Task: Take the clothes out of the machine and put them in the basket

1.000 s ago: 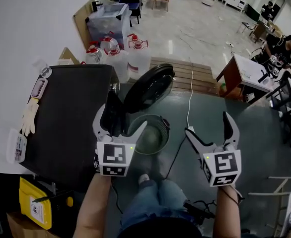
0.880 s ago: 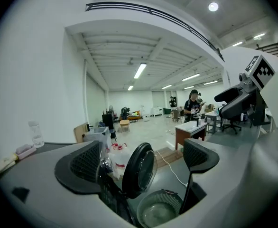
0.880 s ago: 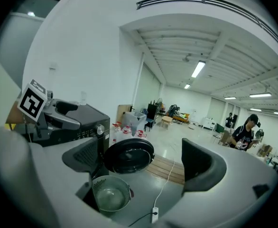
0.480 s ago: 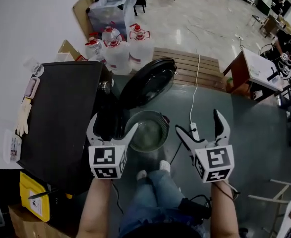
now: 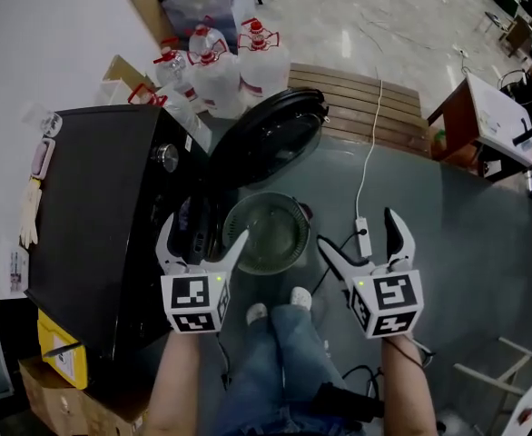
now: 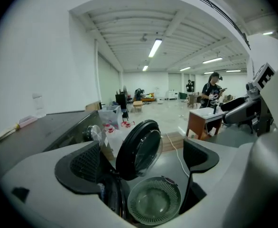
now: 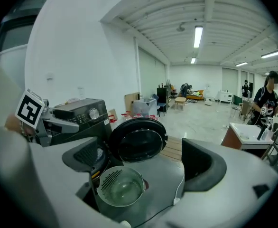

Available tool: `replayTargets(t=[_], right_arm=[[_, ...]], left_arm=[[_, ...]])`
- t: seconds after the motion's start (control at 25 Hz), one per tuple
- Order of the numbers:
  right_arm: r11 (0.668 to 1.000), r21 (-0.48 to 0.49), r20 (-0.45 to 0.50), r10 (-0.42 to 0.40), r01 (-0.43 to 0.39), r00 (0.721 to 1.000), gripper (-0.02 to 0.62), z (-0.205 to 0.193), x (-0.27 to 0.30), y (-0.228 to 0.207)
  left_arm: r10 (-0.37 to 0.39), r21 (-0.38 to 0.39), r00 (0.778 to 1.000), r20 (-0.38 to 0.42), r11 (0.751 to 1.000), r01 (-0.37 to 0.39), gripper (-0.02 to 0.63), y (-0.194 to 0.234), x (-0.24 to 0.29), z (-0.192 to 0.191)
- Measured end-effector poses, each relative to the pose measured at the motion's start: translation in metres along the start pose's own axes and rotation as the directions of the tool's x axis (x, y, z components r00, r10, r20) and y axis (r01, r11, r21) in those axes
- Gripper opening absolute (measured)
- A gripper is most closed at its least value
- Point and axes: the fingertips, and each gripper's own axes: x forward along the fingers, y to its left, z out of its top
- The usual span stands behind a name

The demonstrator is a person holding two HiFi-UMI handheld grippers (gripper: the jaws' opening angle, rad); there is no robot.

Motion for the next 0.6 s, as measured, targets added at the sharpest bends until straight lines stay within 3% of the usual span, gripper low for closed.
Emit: replayTargets(t=[0.32,0.6], right_arm=[[0.997,0.046,-0.055,0.059,-0.057,0.997,0.548,-0.053,0.038,-0.008],[0.991,0.076,-0.142,0.122,-0.113,0.982,0.534,-0.118,0.072,0.012]], left_arm=[[-0.015,-0.003,0.996,-0.089,1.0,0.014,0.552,-0.022,0.035,-0.052],[-0.013,-0.045,0.989,-0.15,0.999,0.006,0.552,-0.023,0.059,-0.113]])
